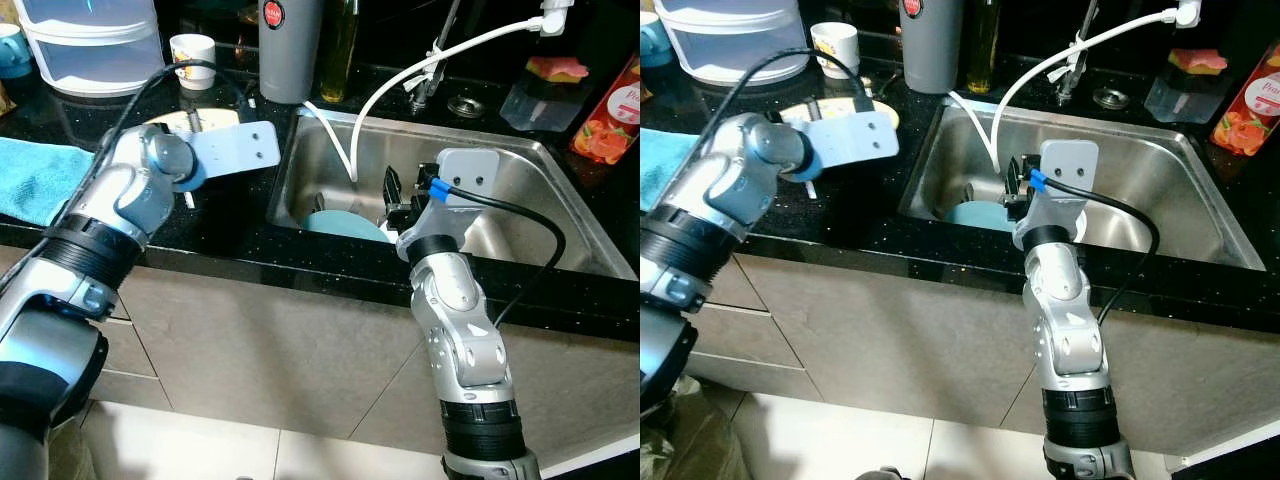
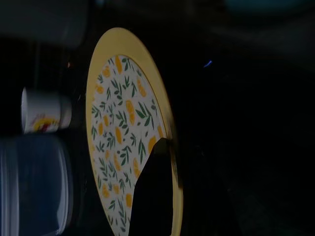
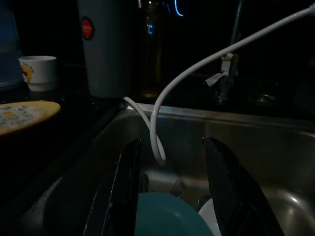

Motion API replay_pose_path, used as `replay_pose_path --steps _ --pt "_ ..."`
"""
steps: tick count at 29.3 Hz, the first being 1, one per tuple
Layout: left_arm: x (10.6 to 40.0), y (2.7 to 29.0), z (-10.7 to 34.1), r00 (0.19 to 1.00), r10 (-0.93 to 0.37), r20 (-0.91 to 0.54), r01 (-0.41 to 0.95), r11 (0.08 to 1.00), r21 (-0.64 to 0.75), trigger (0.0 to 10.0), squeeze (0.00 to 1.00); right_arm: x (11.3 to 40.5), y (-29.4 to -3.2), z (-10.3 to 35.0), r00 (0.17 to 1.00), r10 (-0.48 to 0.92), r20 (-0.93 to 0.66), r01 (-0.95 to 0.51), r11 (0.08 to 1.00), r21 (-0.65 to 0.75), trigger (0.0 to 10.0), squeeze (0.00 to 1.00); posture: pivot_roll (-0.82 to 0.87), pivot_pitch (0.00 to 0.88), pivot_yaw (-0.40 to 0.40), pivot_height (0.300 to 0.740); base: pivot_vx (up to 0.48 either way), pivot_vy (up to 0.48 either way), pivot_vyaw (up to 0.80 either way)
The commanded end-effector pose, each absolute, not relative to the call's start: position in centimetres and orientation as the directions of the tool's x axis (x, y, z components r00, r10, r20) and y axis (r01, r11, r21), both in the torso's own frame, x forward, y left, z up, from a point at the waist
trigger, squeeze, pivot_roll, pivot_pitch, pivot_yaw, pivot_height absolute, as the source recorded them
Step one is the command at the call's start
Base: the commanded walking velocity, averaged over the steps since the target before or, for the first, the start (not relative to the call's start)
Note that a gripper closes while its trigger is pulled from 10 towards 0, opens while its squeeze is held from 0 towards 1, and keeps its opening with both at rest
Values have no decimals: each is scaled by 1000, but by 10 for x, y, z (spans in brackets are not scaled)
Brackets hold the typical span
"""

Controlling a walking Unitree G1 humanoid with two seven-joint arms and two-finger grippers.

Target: Kitchen organization

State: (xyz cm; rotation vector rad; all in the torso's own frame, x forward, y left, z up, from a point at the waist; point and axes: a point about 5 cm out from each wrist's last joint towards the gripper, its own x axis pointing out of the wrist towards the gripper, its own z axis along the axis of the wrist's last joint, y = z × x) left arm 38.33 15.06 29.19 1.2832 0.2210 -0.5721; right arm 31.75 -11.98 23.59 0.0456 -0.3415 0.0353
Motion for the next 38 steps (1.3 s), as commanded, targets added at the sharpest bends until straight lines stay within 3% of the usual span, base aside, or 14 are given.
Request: replay_pose_path --steps 1,6,14,15,19,20,23,29,31,32,34,35,37,38 --pt "378 143 283 798 -323 -508 567 119 815 10000 0 318 -122 236 942 15 334 -32 998 45 10000 0 248 53 -61 740 0 0 0" --pt "368 142 272 756 -340 -560 607 43 794 10000 0 318 -122 235 943 14 334 -31 998 48 10000 0 252 53 -60 740 0 0 0" --pt "370 142 273 784 -325 -529 580 78 811 10000 0 318 -122 235 942 13 334 -32 998 49 10000 0 252 54 -60 740 0 0 0" --pt "370 143 273 785 -320 -529 580 80 811 10000 1000 318 -122 235 942 14 335 -32 998 49 10000 0 252 53 -60 740 0 0 0" --pt "362 131 281 733 -442 -517 635 171 753 10000 1000 319 -122 235 943 14 334 -32 998 49 10000 0 254 53 -60 740 0 0 0" --pt "360 125 285 715 -489 -499 647 194 737 10000 0 319 -122 235 943 14 334 -32 998 49 10000 0 254 52 -60 740 0 0 0" --pt "359 117 296 700 -563 -438 655 264 708 10000 0 319 -122 235 942 15 334 -33 998 49 10000 0 254 52 -60 740 0 0 0" --pt "381 138 304 819 -424 -386 537 332 775 10000 0 319 -122 235 941 14 337 -32 998 48 10000 0 256 42 -58 740 0 0 0" --pt "388 141 311 854 -418 -311 492 448 746 10000 0 319 -121 235 941 15 337 -33 998 47 10000 0 256 40 -56 740 0 0 0" --pt "388 141 311 854 -418 -311 492 448 746 10000 0 319 -121 235 941 15 337 -33 998 47 10000 0 256 40 -56 740 0 0 0" --pt "393 137 325 874 -457 -163 449 635 628 10000 0 319 -121 235 941 14 338 -32 998 48 10000 0 256 40 -56 740 0 0 0" --pt "393 137 325 874 -457 -163 449 635 628 10000 0 319 -121 235 941 14 338 -32 998 48 10000 0 256 40 -56 740 0 0 0" --pt "397 135 350 895 -441 72 403 866 297 10000 0 319 -122 235 941 12 338 -31 998 49 10000 0 255 38 -49 740 0 0 0" --pt "397 135 350 895 -441 72 403 866 297 10000 0 319 -122 235 941 12 338 -31 998 49 10000 0 255 38 -49 740 0 0 0"
